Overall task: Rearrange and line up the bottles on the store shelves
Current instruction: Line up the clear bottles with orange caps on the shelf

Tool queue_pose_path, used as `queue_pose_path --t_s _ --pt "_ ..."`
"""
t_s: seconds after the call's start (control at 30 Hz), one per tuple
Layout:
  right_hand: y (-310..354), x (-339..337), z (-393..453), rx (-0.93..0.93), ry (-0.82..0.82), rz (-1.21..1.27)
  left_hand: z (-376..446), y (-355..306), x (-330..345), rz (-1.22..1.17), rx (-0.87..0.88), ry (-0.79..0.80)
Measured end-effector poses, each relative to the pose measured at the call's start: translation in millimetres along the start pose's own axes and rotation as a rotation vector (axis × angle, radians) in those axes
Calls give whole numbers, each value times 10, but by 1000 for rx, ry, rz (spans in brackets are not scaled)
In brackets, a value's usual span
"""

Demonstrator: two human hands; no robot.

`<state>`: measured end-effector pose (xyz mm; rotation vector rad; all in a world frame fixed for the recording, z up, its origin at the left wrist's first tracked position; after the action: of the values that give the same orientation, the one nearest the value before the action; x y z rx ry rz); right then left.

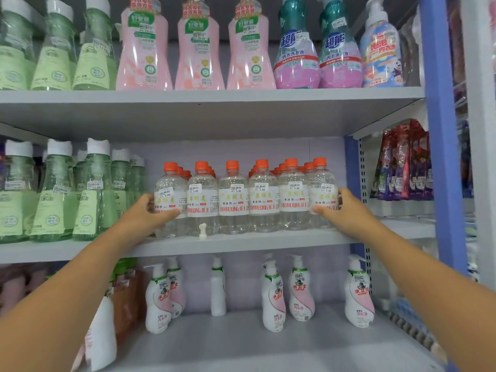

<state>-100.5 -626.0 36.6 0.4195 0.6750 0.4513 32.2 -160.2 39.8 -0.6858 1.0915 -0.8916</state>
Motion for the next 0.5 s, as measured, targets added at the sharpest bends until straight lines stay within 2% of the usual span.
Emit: queue_pose_path --t_s 0.17,0.3,0.37,0.43,0.5 --pt "44 18 -20 -15 -2 -6 -133 -51 -4 7 14 -8" --pt "112 -43 -90 -27 -46 -41 -455 -43 -180 44 42 -208" --pt "152 -112 -249 -44 -153 -41 -784 76 -282 -79 117 -280" --pt "281 -147 -595 -153 -300 11 -1147 395 -350 -211 174 -341" --pt "424 -107 -1078 -280 -431 75 -1416 929 -356 -283 131 -398"
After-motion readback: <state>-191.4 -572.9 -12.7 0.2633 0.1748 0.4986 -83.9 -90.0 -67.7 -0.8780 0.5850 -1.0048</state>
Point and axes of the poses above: each hand's wrist, its own z-axis towards the middle knuckle, its own x-axis out of the palm, y = z × x, the point moved 10 cm from there along z, towards the middle knuckle, and after that the axes turned 14 degrees about -x, right-handed, at the moved point
